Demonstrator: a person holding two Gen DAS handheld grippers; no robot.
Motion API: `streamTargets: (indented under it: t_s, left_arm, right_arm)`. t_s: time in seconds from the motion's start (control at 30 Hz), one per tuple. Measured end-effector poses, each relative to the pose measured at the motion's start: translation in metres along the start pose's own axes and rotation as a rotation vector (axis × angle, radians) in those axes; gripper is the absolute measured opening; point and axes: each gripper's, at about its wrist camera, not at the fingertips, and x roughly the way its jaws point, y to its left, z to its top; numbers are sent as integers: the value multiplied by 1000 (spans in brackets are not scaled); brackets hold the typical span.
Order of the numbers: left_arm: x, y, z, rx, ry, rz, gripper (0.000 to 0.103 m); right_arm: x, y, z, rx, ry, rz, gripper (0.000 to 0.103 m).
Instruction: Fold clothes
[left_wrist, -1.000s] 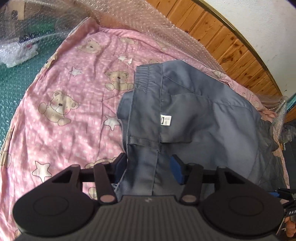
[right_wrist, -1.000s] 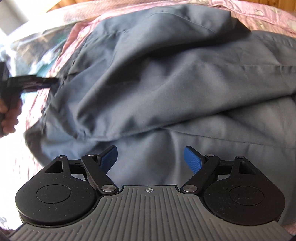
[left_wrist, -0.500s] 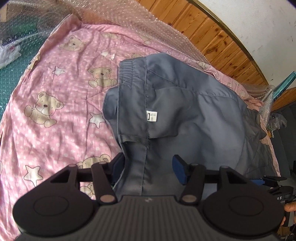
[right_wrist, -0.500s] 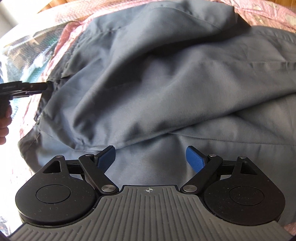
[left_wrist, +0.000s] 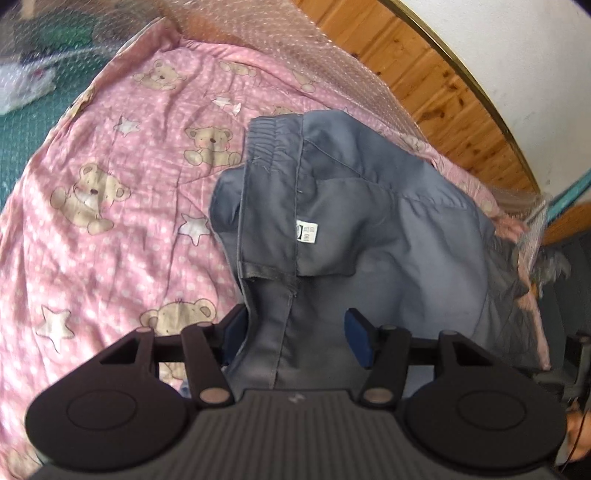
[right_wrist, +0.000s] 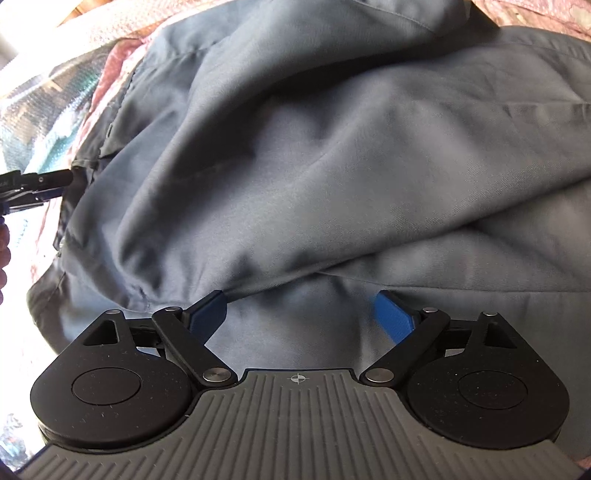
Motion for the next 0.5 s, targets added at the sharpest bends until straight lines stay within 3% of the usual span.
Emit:
streamTargets:
  t_s: [0.17,0.5]
  left_arm:
    - [5,-3,-2,-75,-36,24,60]
    - [10,-21,-5,23,-14,66,60]
  right_arm:
    - [-1,-7,0,5,36,2,91]
    - [6,4,3,-78,66,-29,97]
